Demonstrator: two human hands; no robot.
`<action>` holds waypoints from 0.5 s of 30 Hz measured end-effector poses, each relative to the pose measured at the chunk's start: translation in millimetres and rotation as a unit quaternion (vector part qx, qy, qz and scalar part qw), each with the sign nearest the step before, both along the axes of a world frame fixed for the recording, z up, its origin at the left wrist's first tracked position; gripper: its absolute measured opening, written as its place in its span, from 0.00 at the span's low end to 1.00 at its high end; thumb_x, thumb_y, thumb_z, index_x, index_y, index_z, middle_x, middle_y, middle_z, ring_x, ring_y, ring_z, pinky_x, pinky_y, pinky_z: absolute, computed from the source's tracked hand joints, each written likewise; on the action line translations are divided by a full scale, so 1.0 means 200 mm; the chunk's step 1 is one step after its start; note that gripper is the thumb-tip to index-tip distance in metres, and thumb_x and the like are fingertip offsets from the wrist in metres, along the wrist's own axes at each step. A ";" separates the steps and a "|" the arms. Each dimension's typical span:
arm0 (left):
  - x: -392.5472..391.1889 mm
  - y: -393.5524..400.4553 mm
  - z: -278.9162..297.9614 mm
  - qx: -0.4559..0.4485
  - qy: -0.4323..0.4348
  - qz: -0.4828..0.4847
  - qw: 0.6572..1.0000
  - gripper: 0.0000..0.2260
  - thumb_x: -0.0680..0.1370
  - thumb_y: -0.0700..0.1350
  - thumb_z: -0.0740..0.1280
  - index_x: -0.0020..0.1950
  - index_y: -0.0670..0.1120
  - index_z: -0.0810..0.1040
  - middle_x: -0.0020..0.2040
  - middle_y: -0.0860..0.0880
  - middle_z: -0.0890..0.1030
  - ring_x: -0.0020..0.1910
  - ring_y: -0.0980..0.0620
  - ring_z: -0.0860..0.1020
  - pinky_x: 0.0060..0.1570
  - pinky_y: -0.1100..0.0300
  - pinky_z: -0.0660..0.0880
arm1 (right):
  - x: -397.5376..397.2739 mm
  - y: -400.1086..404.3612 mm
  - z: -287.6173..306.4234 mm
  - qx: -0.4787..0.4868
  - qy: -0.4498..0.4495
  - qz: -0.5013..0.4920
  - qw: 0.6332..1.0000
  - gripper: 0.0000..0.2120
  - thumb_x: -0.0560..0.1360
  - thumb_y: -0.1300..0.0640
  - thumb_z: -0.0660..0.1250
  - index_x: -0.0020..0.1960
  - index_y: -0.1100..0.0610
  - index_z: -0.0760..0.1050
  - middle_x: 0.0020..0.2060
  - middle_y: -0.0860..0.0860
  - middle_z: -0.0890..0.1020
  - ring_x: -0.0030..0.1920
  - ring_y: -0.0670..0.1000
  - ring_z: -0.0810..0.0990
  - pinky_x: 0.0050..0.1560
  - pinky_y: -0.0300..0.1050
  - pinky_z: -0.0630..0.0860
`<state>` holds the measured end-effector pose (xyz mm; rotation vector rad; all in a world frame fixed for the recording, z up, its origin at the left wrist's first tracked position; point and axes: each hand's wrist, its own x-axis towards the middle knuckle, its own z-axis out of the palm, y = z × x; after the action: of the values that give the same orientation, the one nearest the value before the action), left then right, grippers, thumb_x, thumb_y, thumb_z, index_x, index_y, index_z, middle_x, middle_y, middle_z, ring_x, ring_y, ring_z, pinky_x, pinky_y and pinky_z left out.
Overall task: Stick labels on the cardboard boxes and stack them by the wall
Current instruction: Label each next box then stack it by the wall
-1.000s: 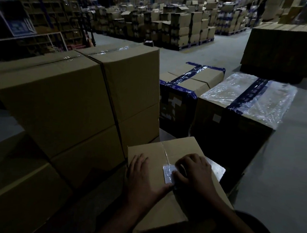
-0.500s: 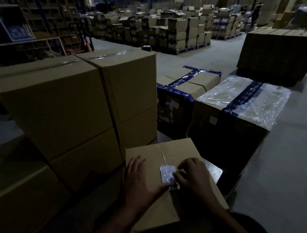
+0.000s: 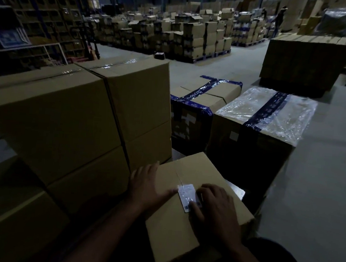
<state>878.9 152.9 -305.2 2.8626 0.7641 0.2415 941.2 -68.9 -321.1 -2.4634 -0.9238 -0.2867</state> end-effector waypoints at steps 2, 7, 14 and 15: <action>-0.04 0.00 0.03 -0.009 0.026 0.044 0.999 0.63 0.51 0.87 0.41 0.80 0.53 0.54 0.74 0.49 0.66 0.73 0.46 0.63 0.70 0.46 0.57 | 0.09 -0.03 0.05 -0.013 0.007 0.063 0.998 0.14 0.73 0.40 0.59 0.52 0.46 0.74 0.56 0.42 0.76 0.57 0.44 0.72 0.56 0.40 0.64; -0.12 -0.06 0.05 -0.082 0.069 0.096 0.990 0.61 0.56 0.85 0.52 0.80 0.51 0.52 0.78 0.46 0.62 0.77 0.42 0.56 0.73 0.43 0.54 | 0.25 -0.02 0.10 -0.066 0.038 0.181 0.981 0.17 0.73 0.37 0.60 0.56 0.44 0.76 0.59 0.40 0.76 0.61 0.44 0.72 0.60 0.46 0.68; -0.17 -0.17 -0.01 -0.045 -0.025 0.101 0.994 0.58 0.56 0.87 0.48 0.79 0.54 0.55 0.75 0.52 0.66 0.73 0.50 0.62 0.69 0.46 0.61 | 0.10 0.11 0.05 -0.003 0.053 0.049 0.997 0.21 0.68 0.39 0.56 0.53 0.47 0.78 0.53 0.44 0.75 0.55 0.48 0.70 0.49 0.42 0.61; -0.18 -0.18 -0.01 -0.053 -0.032 0.095 0.993 0.58 0.57 0.86 0.49 0.79 0.54 0.55 0.75 0.52 0.66 0.73 0.50 0.63 0.69 0.47 0.61 | 0.05 0.13 0.04 0.018 0.048 0.015 0.999 0.18 0.68 0.41 0.59 0.51 0.47 0.78 0.51 0.44 0.75 0.53 0.48 0.69 0.47 0.42 0.60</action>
<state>842.7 117.9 -307.1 2.6702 1.0068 0.3072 951.3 -43.9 -312.8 -2.4060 -0.9062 -0.1709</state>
